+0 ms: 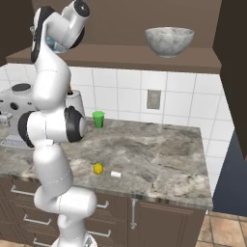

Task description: Pick both bowls and place them on the counter. Then place the lemon in one bowl and place the marshmallow in the other bowl.

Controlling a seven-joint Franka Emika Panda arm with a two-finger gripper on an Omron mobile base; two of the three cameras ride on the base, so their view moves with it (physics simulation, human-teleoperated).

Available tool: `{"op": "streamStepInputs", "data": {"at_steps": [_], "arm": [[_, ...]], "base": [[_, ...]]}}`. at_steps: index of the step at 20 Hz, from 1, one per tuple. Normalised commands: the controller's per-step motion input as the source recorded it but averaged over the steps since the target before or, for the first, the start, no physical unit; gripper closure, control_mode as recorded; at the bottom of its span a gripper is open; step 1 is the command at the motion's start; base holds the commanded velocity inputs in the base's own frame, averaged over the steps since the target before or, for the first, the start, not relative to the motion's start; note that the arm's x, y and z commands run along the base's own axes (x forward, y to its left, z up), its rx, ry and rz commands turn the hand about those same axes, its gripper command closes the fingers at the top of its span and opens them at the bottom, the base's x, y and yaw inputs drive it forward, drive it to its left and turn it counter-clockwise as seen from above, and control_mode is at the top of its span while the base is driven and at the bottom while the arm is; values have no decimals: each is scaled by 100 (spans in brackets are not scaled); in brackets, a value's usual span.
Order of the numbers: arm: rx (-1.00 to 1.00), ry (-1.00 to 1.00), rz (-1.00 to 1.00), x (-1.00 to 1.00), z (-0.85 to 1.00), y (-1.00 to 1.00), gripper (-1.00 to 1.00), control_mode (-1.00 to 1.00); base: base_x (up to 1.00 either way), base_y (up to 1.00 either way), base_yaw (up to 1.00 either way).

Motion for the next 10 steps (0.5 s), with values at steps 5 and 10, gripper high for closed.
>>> {"op": "streamStepInputs", "data": {"at_steps": [5, 10], "arm": [[0, 0, 2, 11, 0, 1, 100, -100], [-3, 1, 2, -11, -12, 0, 100, -100]], "base": [[0, 0, 0], [0, 0, 0]]}}
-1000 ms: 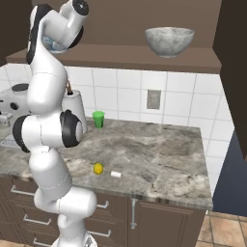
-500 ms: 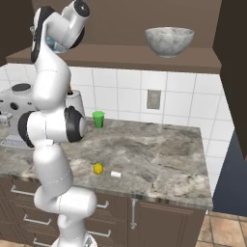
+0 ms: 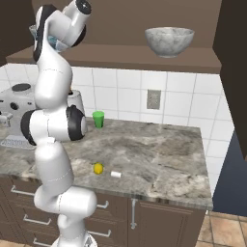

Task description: Pick both bowls and place them on the counter. Then place the lemon in one bowl and place the marshmallow in the other bowl.

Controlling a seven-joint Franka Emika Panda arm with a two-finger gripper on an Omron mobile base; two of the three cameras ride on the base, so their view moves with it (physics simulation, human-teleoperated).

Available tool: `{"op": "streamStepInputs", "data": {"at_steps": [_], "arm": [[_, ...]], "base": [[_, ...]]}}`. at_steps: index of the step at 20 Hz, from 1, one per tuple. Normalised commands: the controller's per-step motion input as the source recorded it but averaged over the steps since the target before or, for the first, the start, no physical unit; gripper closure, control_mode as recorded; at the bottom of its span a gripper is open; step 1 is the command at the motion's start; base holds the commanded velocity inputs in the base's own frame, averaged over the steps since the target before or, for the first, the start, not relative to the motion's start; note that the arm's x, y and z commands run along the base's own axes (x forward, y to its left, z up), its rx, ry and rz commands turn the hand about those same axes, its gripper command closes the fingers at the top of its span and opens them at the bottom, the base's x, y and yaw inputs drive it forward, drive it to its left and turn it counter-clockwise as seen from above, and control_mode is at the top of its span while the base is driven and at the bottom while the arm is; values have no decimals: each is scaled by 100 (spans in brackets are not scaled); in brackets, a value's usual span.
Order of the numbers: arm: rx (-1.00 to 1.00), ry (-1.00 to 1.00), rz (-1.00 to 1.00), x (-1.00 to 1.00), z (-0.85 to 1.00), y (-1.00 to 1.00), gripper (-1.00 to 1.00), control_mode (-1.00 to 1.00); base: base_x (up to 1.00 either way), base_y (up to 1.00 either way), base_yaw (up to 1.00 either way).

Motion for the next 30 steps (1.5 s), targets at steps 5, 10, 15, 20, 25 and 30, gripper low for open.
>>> {"op": "streamStepInputs", "data": {"at_steps": [5, 10, 15, 20, 25, 30], "arm": [[-6, 6, 0, -29, -23, -4, 100, -100], [0, 5, 0, -55, -2, -16, 100, -100], [0, 6, 0, -71, -7, -16, 100, -100], [0, 5, 0, -76, -2, -19, 100, -100], [4, 1, 0, -76, 0, -20, 100, -100], [9, 0, 0, -75, 0, -21, 100, -100]], "base": [[0, 0, 0], [0, 0, 0], [0, 0, 0], [0, 0, 0], [0, 0, 0], [0, 0, 0]]}}
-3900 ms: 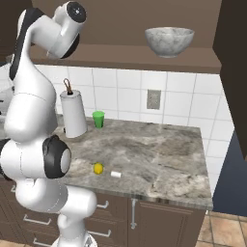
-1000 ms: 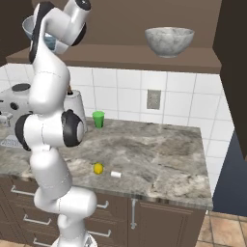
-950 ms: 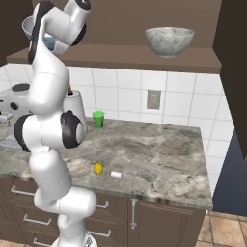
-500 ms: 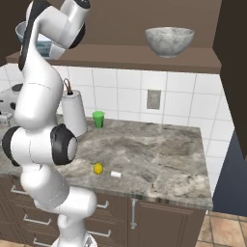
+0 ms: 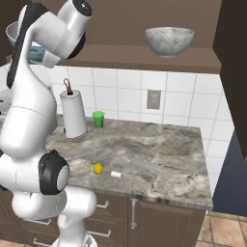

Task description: Pick both bowls and place them on the counter. Then place the lemon in one bowl and place the marshmallow in the other bowl.

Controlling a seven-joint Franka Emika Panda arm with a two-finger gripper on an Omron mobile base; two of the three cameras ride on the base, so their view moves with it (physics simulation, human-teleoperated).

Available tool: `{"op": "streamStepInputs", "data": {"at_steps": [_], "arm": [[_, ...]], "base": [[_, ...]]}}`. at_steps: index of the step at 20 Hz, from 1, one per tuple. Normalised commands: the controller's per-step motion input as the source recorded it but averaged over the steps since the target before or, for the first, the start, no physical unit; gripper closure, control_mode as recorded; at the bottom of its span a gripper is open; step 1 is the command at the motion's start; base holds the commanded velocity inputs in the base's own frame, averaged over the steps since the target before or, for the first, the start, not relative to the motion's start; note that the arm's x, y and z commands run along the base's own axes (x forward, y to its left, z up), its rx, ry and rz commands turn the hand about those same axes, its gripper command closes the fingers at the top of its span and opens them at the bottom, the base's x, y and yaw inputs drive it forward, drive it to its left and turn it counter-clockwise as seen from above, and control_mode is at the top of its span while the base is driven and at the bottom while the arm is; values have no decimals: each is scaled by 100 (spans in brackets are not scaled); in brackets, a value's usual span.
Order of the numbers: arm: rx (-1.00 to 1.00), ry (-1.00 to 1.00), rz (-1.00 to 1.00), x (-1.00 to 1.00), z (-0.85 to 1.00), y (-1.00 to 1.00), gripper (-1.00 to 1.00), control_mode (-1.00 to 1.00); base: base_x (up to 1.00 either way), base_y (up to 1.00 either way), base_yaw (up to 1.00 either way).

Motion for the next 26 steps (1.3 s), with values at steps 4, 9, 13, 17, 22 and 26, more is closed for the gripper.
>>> {"op": "streamStepInputs", "data": {"at_steps": [4, 9, 13, 17, 22, 26], "arm": [[10, 0, 0, -72, 0, -20, 100, -100], [10, -2, 0, -71, 0, -23, 100, -100], [9, -3, 0, -68, 0, -24, 100, -100], [4, -1, 0, -64, -4, -24, 100, -100], [4, 0, 0, -62, -16, -27, 100, -100], [2, 5, 0, -67, -30, -40, 100, -100]], "base": [[0, 0, 0], [0, 0, 0], [0, 0, 0], [0, 0, 0], [0, 0, 0], [0, 0, 0]]}}
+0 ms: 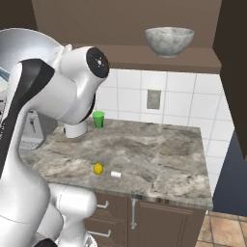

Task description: Pick both bowls and place them on the counter. Then place the lemon in one bowl and place the marshmallow in the other bowl.

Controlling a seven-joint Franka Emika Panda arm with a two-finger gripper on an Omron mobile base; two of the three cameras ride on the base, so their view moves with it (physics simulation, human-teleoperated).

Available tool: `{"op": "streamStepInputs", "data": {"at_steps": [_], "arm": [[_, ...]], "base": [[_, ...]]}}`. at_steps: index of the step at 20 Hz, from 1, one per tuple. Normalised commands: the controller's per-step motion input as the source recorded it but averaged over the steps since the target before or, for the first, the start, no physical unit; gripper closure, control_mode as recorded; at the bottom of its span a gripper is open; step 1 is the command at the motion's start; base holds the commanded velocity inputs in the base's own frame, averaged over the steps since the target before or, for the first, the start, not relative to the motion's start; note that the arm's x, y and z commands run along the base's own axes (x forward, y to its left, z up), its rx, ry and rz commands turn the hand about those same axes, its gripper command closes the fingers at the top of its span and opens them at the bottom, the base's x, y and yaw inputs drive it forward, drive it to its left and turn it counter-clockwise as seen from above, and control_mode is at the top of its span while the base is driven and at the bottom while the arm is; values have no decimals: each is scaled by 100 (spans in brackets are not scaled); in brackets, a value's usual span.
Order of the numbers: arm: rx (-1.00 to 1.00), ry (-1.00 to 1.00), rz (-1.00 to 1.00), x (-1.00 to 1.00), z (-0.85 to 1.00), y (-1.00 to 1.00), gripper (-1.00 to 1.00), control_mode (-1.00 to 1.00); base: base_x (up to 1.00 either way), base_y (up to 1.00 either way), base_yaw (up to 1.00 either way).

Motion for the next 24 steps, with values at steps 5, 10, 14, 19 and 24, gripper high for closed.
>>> {"op": "streamStepInputs", "data": {"at_steps": [5, 10, 14, 19, 24], "arm": [[0, 10, 0, -55, -39, -32, 100, -100], [0, 9, 0, -41, -43, -30, 100, -100], [-13, 22, 0, -4, -53, -23, 100, -100], [-13, 28, 0, 9, -59, -26, 100, -100], [-6, 25, 0, 42, -59, -21, 100, -100]], "base": [[0, 0, 0], [0, 0, 0], [0, 0, 0], [0, 0, 0], [0, 0, 0]]}}
